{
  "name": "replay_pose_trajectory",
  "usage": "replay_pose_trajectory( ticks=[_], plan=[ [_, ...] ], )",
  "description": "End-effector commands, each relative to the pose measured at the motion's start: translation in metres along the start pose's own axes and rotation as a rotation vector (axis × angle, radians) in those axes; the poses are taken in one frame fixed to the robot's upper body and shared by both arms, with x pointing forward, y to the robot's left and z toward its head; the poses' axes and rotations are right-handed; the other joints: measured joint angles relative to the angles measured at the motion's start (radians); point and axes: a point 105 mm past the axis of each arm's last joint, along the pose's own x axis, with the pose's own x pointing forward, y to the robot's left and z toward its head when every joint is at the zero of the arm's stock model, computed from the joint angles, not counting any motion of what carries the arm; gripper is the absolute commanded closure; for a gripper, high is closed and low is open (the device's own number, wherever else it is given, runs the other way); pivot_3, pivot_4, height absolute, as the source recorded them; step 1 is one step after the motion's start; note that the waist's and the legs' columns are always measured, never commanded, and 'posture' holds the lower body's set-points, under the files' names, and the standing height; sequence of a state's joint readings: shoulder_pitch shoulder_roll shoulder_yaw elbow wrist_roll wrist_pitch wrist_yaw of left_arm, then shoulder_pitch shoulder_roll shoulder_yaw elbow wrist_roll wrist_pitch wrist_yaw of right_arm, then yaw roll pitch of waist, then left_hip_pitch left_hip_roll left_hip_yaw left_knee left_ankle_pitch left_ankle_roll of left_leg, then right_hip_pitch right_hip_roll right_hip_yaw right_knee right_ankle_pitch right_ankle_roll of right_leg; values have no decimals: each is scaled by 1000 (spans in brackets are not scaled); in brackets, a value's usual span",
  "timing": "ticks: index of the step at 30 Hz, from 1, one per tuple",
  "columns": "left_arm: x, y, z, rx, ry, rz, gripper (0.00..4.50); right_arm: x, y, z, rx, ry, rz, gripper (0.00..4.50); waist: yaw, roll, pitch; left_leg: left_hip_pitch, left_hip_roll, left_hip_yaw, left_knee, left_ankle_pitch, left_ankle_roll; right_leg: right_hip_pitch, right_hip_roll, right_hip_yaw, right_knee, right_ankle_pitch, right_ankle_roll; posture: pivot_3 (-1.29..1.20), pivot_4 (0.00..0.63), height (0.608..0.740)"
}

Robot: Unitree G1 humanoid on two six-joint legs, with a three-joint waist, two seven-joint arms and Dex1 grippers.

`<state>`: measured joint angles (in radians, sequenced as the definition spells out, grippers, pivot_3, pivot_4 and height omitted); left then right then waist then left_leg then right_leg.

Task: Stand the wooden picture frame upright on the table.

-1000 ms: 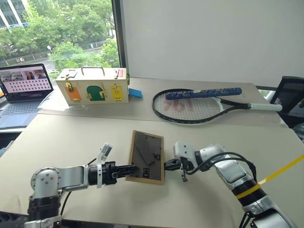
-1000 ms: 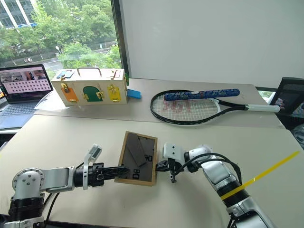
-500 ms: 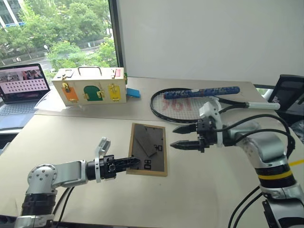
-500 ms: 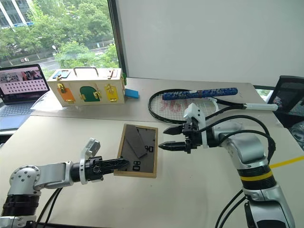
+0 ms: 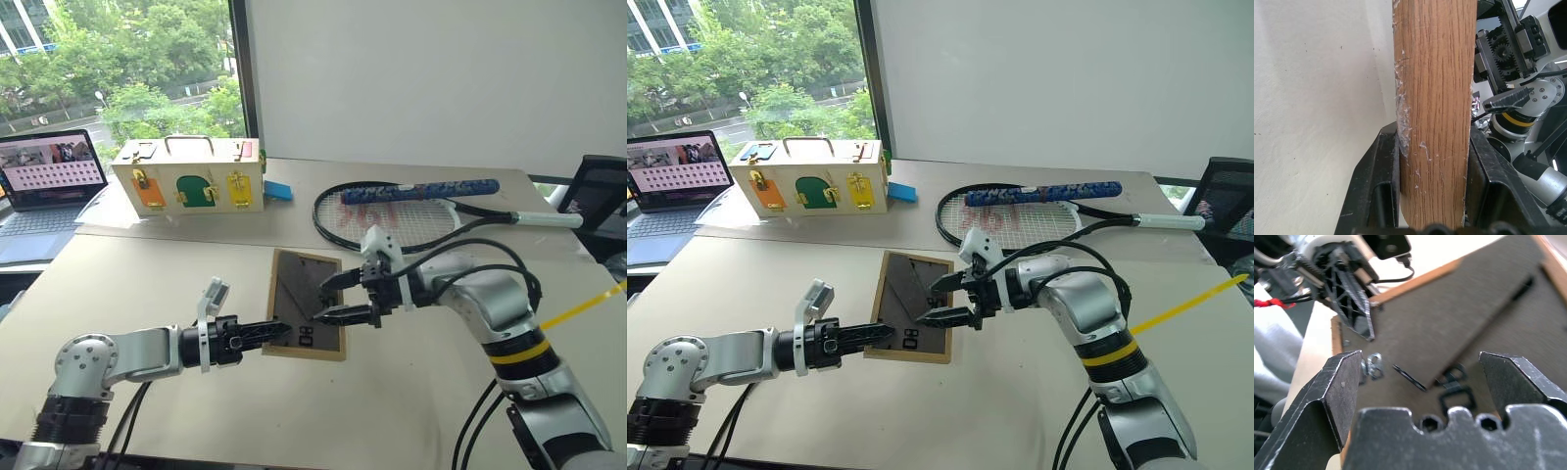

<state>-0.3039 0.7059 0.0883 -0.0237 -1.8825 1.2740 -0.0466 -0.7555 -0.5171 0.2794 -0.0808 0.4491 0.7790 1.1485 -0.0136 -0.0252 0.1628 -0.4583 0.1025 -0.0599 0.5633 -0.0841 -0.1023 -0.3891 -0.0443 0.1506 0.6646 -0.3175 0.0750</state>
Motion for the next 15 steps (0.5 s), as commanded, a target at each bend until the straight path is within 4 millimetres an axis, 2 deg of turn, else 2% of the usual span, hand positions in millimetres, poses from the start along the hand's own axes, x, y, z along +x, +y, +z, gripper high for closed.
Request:
replay_pose_trajectory(
  ticks=[1, 8, 15],
  plan=[
    [2, -21, 4, 55, -10, -84, 3368, 5, 11, 11, -75, -60, 63, 77, 0, 0, 0, 0, 0, 0, 0, 0, 0, 0, 0, 0, 0, 0, 0, 0, 150, 740],
    [0, -18, 8, 39, -26, -80, 3368, -5, 11, 24, -280, -161, 4, 77, 0, 0, 0, 0, 0, 0, 0, 0, 0, 0, 0, 0, 0, 0, 0, 0, 150, 740],
    [-3, -17, 14, -5, -48, -95, 3368, -19, 18, 28, -412, -184, -12, 77, 0, 0, 0, 0, 0, 0, -1, 0, 0, 0, 0, 0, 0, 0, 0, 0, 150, 740]
  ],
)
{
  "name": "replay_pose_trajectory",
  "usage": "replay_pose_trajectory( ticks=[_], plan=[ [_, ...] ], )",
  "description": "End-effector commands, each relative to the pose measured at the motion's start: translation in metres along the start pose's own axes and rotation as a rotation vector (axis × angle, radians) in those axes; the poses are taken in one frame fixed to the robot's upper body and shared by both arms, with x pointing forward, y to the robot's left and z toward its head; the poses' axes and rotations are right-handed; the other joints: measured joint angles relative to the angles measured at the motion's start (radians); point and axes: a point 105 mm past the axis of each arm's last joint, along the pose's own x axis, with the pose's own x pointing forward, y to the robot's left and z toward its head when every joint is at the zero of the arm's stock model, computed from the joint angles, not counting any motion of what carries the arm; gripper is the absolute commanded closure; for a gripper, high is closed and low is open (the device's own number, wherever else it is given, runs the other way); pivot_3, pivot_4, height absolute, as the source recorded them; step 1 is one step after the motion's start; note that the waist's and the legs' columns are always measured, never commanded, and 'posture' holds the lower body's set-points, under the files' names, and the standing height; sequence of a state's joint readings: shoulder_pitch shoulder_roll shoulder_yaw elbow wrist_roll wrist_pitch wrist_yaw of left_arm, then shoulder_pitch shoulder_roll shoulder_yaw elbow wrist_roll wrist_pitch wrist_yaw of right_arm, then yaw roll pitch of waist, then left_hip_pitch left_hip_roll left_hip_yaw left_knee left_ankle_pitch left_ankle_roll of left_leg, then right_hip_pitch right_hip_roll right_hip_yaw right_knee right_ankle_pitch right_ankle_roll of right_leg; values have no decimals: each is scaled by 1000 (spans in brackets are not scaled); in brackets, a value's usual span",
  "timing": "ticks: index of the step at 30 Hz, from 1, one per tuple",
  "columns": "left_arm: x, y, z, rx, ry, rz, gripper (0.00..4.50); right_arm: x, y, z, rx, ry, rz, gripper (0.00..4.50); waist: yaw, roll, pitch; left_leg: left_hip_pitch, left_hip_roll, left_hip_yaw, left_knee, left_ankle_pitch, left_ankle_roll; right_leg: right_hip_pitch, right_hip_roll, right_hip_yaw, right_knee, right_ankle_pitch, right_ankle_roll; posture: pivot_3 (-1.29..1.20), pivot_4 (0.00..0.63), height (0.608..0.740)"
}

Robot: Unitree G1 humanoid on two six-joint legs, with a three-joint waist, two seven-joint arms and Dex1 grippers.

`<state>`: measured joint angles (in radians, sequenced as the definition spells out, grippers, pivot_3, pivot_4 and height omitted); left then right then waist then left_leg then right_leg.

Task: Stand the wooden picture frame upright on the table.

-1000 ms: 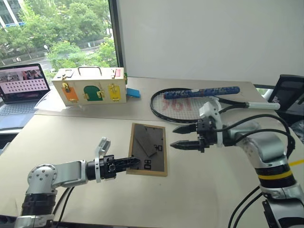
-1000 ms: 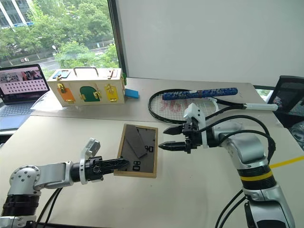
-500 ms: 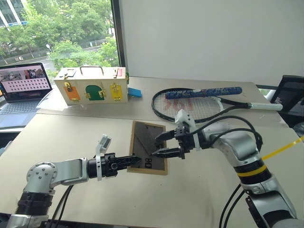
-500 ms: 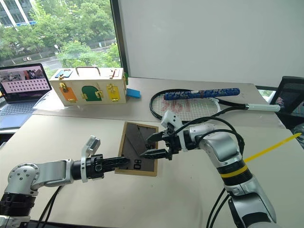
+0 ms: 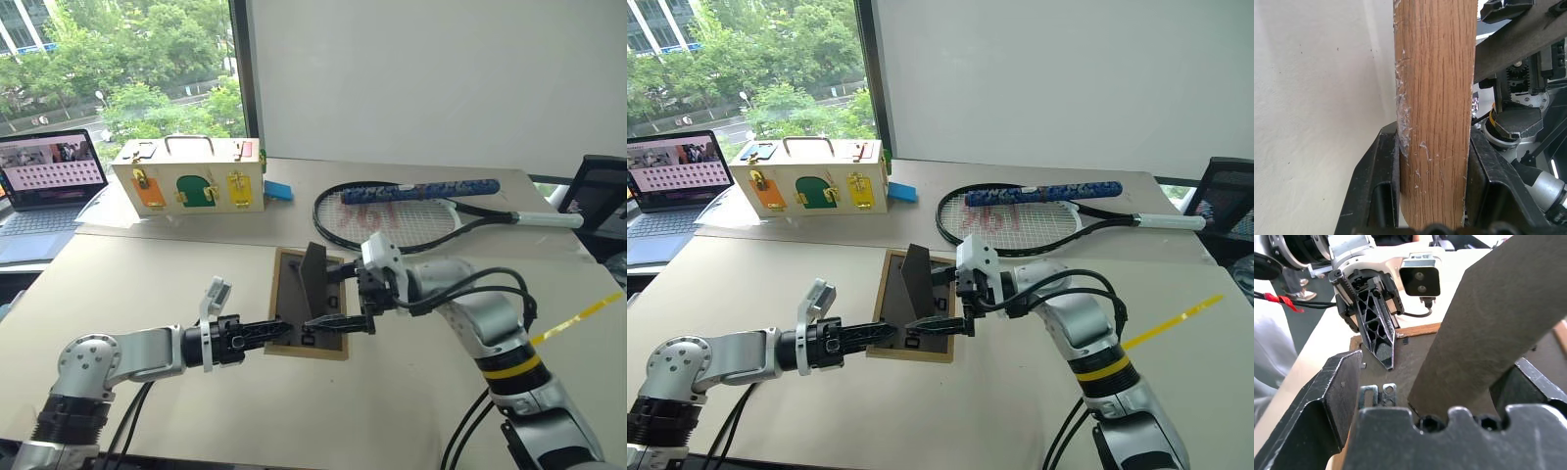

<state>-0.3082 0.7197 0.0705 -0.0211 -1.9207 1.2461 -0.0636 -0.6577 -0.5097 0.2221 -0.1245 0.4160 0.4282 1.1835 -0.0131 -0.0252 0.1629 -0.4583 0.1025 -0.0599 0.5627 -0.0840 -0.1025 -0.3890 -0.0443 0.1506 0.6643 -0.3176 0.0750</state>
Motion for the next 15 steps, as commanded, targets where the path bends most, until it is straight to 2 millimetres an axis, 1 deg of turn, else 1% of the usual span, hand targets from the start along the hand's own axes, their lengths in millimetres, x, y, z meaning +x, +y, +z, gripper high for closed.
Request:
replay_pose_trajectory(
  ticks=[1, 3, 5, 7, 10, 11, 13, 15],
  plan=[
    [-3, -11, 11, 2, -35, -55, 3368, -8, 4, 17, -131, -31, 4, 77, 0, 0, 0, 0, 0, 0, 0, 0, 0, 0, 0, 0, 0, 0, 0, 0, 150, 740],
    [-2, -11, 12, -2, -32, -58, 3368, -14, -2, 12, -154, -10, -34, 77, -1, 0, 0, 0, 0, 0, 0, 0, 0, 0, 0, 0, 0, 0, 0, 0, 150, 740],
    [-1, -12, 13, -2, -28, -65, 3368, -25, -17, 0, -168, 47, -112, 77, -1, 0, 0, 0, 0, 0, 0, 0, 0, 0, 0, 0, 0, 0, 0, 0, 150, 740],
    [-1, -14, 15, 2, -21, -79, 3368, -41, -33, -9, -202, 101, -202, 77, 0, 0, 0, 0, 0, 0, 0, 0, 0, 0, 0, 0, 0, 0, 0, 0, 150, 740],
    [-3, -19, 17, 2, -11, -122, 3368, -68, -52, -18, -258, 162, -326, 77, 5, 0, 0, 0, 0, 0, 1, 0, 0, 0, 0, 0, -1, 0, 0, 0, 150, 740],
    [-4, -21, 17, -2, -5, -137, 3368, -76, -55, -25, -287, 201, -351, 77, 4, 0, 0, 0, 0, 0, 0, 0, 0, 0, 0, 0, -1, 0, 0, 0, 150, 740],
    [-6, -21, 18, -6, 12, -144, 3368, -89, -54, -39, -350, 278, -361, 77, 3, 0, 0, 0, 0, 0, -1, 0, 0, 0, 0, 0, -1, 0, 0, 0, 150, 740],
    [-7, -21, 19, -14, 26, -142, 3368, -97, -55, -48, -417, 309, -390, 77, 1, 0, 0, 0, 0, 0, -2, 0, 0, 0, 0, 0, -1, 0, 0, 0, 150, 740]
  ],
)
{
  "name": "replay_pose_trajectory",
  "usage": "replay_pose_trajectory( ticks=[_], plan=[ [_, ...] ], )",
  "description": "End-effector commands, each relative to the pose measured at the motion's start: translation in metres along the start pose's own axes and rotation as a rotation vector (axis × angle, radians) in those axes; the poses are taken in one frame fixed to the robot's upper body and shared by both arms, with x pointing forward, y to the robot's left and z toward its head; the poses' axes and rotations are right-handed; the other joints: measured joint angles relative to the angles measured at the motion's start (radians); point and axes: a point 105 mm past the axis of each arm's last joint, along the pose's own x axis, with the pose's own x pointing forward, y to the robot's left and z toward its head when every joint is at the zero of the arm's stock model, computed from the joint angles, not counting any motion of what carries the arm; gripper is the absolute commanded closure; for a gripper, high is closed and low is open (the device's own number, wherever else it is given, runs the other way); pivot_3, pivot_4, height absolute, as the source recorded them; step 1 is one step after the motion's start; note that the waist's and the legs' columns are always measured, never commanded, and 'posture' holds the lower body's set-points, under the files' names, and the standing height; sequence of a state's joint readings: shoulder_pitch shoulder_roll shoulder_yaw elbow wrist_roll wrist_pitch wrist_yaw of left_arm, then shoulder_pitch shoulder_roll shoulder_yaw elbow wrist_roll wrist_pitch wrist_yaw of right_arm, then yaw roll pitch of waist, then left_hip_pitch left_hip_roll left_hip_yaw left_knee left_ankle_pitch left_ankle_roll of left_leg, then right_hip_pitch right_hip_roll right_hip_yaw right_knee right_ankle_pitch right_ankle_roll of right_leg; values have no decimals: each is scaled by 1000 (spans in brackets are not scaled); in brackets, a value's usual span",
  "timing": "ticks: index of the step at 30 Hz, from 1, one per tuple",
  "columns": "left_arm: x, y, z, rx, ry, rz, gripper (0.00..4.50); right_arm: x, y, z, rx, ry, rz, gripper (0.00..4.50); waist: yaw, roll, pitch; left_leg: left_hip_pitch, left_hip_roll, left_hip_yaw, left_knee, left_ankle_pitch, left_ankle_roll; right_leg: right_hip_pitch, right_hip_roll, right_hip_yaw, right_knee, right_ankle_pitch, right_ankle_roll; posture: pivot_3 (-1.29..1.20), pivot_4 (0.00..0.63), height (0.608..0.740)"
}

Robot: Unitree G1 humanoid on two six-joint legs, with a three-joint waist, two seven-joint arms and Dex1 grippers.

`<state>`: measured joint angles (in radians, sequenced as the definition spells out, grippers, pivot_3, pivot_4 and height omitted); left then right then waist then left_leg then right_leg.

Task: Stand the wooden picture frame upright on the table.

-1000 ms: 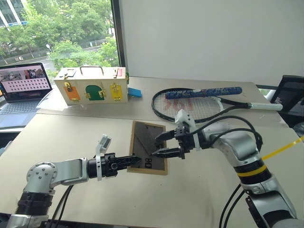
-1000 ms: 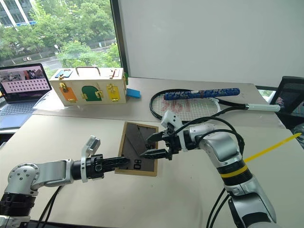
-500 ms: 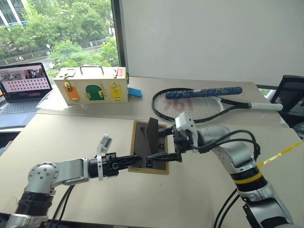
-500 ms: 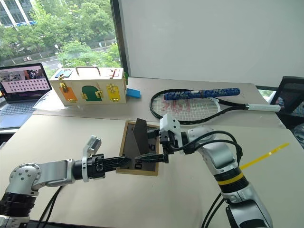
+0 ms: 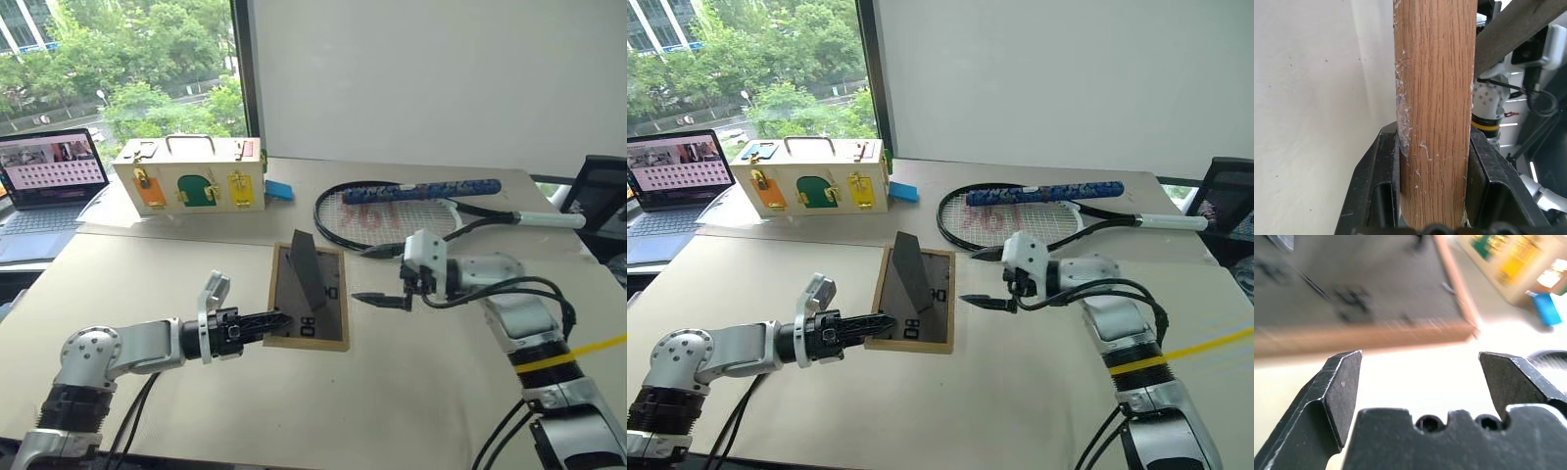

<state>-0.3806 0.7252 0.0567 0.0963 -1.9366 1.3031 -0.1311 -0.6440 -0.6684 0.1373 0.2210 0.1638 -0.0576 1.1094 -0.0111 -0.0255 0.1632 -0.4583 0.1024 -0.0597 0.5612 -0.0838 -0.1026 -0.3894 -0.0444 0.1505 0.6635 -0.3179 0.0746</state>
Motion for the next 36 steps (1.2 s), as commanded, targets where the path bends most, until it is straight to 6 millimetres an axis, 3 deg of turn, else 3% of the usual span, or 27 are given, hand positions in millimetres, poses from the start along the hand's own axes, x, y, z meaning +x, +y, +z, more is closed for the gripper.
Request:
replay_pose_trajectory(
  ticks=[1, 5, 8, 12, 23, 29, 30, 33, 36],
  plan=[
    [-5, -19, 10, 29, 14, -75, 3368, -16, -9, -12, -202, 40, -91, 77, -1, 0, 0, 0, 0, 0, 0, 0, 0, 0, 0, 0, 0, 0, 0, 0, 150, 740],
    [-3, -20, 13, 18, 32, -86, 3368, -14, -12, -17, -479, 78, -137, 77, -6, 1, 1, 0, 0, 0, 0, 0, 0, 0, 0, 0, 0, 0, 0, 0, 150, 740],
    [1, -21, 13, 14, 56, -99, 3368, -5, -18, 3, -695, 3, -240, 77, -12, 1, 1, 0, 0, 0, 0, 0, 0, 0, 0, 0, 1, 0, 0, 0, 150, 740],
    [5, -22, 10, 7, 85, -105, 3368, 13, -9, 32, -955, -114, -292, 77, -10, 1, 1, 0, 0, 0, -1, 1, -1, 0, 0, 0, 1, 0, 0, 0, 150, 740],
    [5, -21, 10, 11, 109, -100, 3368, 25, -2, 54, -1127, -244, -360, 77, -2, 1, 1, 1, 0, 0, -1, 2, -2, 1, 0, 0, 1, 0, 0, 0, 150, 740],
    [4, -15, 5, 76, 125, -49, 3368, 24, 0, 60, -1125, -291, -376, 1631, -3, 1, 1, 1, 0, -1, -1, 2, -2, 1, 0, 0, 1, 0, 0, 0, 150, 740],
    [4, -15, 5, 84, 123, -48, 3368, 24, 0, 60, -1125, -292, -377, 2150, -3, 1, 1, 1, 0, -1, -1, 2, -2, 1, 0, 0, 1, 0, -1, 0, 150, 740],
    [3, -12, 5, 143, 116, -12, 3368, 22, 0, 60, -1121, -297, -382, 3029, -5, 1, 1, 1, 0, -1, -1, 2, -2, 1, 0, 0, 2, 0, -1, 0, 150, 740],
    [2, -9, 6, 202, 94, 9, 3368, 22, -1, 60, -1118, -301, -385, 3064, -5, 1, 1, 1, 0, -1, -1, 2, -2, 1, 0, 0, 2, 0, -1, 0, 150, 740]
  ],
)
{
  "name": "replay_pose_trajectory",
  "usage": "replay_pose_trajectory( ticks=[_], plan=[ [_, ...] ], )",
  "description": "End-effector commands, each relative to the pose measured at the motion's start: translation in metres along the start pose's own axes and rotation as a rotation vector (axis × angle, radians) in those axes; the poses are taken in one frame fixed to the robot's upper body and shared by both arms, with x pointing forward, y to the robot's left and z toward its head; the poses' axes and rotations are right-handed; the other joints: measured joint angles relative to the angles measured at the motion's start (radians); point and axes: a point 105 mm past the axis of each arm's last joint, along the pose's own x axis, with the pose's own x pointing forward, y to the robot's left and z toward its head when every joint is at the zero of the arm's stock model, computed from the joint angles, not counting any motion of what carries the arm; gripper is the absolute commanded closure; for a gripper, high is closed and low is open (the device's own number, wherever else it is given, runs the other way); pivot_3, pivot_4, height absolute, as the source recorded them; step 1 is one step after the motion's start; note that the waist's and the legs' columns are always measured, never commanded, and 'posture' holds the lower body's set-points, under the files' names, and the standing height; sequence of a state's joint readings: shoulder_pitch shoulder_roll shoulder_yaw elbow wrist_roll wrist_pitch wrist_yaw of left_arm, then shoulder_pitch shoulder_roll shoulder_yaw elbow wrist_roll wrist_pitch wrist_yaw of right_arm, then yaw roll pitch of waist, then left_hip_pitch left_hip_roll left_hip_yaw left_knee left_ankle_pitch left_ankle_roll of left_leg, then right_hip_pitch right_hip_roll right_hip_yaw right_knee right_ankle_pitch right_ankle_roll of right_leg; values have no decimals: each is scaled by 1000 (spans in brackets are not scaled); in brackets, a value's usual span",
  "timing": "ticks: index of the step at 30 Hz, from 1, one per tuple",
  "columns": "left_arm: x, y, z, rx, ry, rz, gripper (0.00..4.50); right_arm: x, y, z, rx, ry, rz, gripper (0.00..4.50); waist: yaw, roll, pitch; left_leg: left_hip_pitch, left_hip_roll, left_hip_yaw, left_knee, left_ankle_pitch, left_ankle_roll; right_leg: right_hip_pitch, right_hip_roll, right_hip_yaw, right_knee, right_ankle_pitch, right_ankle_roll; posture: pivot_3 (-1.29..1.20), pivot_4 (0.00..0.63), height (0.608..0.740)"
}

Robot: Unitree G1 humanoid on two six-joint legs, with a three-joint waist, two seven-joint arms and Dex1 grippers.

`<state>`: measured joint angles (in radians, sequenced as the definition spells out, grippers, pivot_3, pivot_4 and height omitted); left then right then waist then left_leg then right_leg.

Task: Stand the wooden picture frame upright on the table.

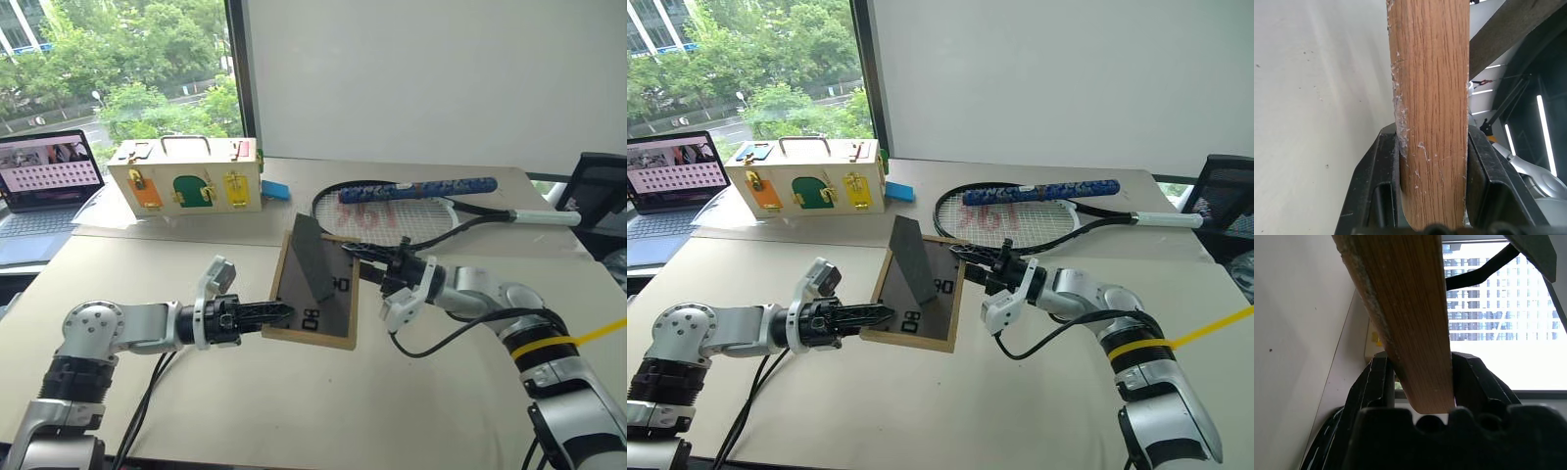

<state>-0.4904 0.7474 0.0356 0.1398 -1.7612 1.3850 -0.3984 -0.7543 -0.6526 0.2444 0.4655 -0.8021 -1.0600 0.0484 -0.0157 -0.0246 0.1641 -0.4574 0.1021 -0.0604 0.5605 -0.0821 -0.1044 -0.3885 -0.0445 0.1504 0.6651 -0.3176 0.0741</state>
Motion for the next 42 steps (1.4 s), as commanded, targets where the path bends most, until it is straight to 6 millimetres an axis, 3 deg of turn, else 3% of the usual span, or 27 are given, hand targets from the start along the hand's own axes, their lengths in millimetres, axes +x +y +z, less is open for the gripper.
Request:
replay_pose_trajectory(
  ticks=[1, 4, 8, 13, 17, 21, 24, 29, 35, 42],
  plan=[
    [-1, 7, 2, 149, -14, 119, 3368, 3, -25, 2, -21, -32, -96, 3064, 0, 0, 0, 0, 0, 0, 0, 0, 0, 0, 0, 0, 0, 0, 0, 0, 150, 740],
    [-5, 7, 12, 257, -100, 131, 3368, 4, -25, 0, -7, -28, -102, 3064, -2, 0, 0, 0, 0, 0, 0, 0, 0, 0, 0, 0, 0, 0, 0, 0, 150, 740],
    [-24, -8, 19, 350, -171, 67, 1574, 5, -27, -4, 26, -14, -112, 3194, -4, -1, 1, 0, 0, 0, 0, 0, 0, 0, 0, 0, 0, 0, -1, 0, 150, 740],
    [-54, -2, 35, 538, -304, 245, 0, 4, -30, -12, 79, 21, -122, 3263, -13, -1, 1, 0, 0, 0, -1, 0, 0, 1, 0, 0, 0, 0, 0, 0, 150, 740],
    [-80, -6, 50, 762, -448, 408, 0, 6, -35, -26, 248, 85, -162, 3266, -16, -1, 1, 0, 0, 0, 0, 0, 0, 1, 0, 0, 0, 0, -1, 0, 150, 740],
    [-89, -24, 49, 940, -496, 392, 0, 9, -38, -38, 680, 108, -175, 3280, -26, -2, 1, 1, 0, 0, 0, 0, 0, 2, 0, 0, 0, 0, -1, 0, 150, 740],
    [-84, -19, 43, 1012, -447, 428, 0, 10, -31, -24, 1091, 11, -43, 3281, -24, -1, 1, 1, 0, 0, 0, 0, 0, 2, 0, 0, 1, 1, 0, 0, 150, 740],
    [-81, -14, 34, 1192, -360, 484, 0, 0, -23, 10, 1570, -106, 154, 3287, -17, -1, 1, 1, 1, 0, 0, 0, 1, 2, 0, -1, 1, 1, 0, 0, 150, 740],
    [-86, -7, 25, 1267, -279, 493, 0, -3, -14, 20, 1741, -87, 180, 3289, -16, -1, 1, 1, 1, 0, 0, 0, 1, 0, 0, 0, 1, 0, -1, 0, 150, 740],
    [-83, -9, 19, 1250, -243, 446, 0, 6, 27, 17, 1872, 30, 222, 3289, -22, -1, 1, 0, 1, 0, 0, 0, 2, 0, 0, 0, 0, 0, 0, 0, 150, 740]
  ],
)
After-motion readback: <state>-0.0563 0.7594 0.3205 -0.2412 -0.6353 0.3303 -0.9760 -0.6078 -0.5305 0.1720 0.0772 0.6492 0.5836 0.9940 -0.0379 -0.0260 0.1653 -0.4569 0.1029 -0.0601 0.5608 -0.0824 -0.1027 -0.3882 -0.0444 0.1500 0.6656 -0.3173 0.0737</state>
